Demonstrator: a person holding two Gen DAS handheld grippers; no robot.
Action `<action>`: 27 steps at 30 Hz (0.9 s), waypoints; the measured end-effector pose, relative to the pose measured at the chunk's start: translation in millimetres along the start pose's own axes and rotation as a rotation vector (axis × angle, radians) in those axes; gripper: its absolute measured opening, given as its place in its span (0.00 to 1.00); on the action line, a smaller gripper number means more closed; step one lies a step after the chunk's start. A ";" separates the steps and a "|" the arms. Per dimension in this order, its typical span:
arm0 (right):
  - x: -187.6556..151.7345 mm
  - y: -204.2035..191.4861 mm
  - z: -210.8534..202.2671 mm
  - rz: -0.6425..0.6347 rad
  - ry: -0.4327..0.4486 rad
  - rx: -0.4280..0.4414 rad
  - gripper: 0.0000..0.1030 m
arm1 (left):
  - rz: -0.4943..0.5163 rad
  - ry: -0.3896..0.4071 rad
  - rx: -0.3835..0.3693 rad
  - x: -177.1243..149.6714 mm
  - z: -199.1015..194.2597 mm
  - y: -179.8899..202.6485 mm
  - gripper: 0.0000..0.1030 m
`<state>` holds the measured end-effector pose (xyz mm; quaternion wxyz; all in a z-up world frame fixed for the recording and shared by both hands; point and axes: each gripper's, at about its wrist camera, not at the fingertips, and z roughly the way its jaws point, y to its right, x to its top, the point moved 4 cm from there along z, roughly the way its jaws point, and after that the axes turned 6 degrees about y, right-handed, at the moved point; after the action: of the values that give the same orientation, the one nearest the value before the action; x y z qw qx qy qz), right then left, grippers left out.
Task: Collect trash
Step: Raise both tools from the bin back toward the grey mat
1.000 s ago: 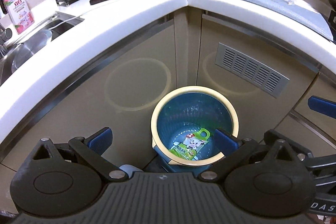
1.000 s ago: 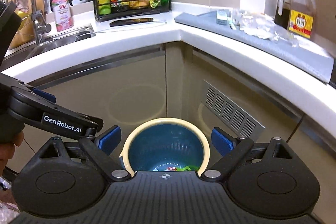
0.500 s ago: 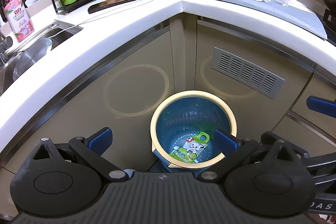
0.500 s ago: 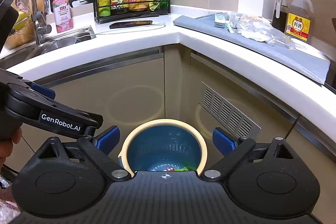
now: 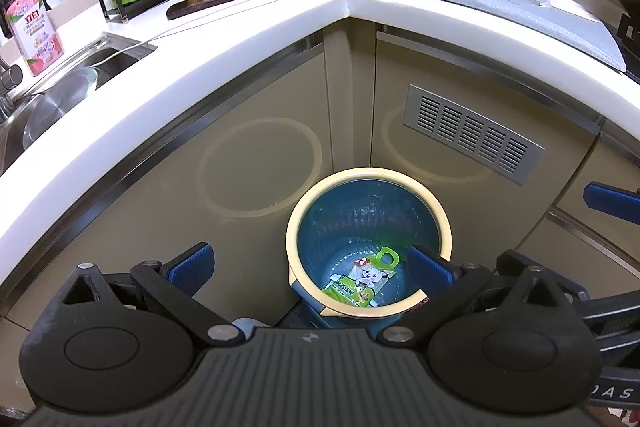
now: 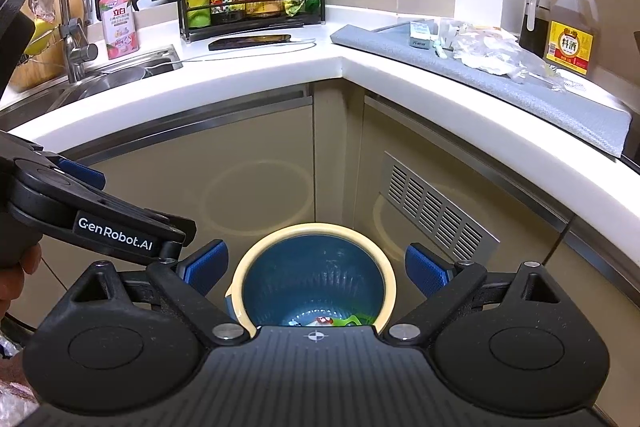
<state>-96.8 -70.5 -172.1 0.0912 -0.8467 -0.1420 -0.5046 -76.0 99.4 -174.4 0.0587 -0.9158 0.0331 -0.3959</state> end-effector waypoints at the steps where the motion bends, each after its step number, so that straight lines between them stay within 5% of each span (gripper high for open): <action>1: 0.4 -0.7 0.5 0.000 -0.001 0.000 0.93 | 0.000 -0.001 0.000 0.0 0.5 0.0 1.00; 20: 1.3 10.8 10.4 0.022 -0.013 0.004 0.94 | 0.015 -0.029 0.007 3.1 14.0 0.1 1.00; 27: 36.7 41.2 5.6 0.035 0.080 -0.037 0.95 | 0.010 0.027 0.001 46.4 15.0 0.4 1.00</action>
<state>-61.9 -102.2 -143.0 0.0899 -0.8297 -0.1141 -0.5390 -33.3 95.2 -151.2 0.0607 -0.9102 0.0385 -0.4079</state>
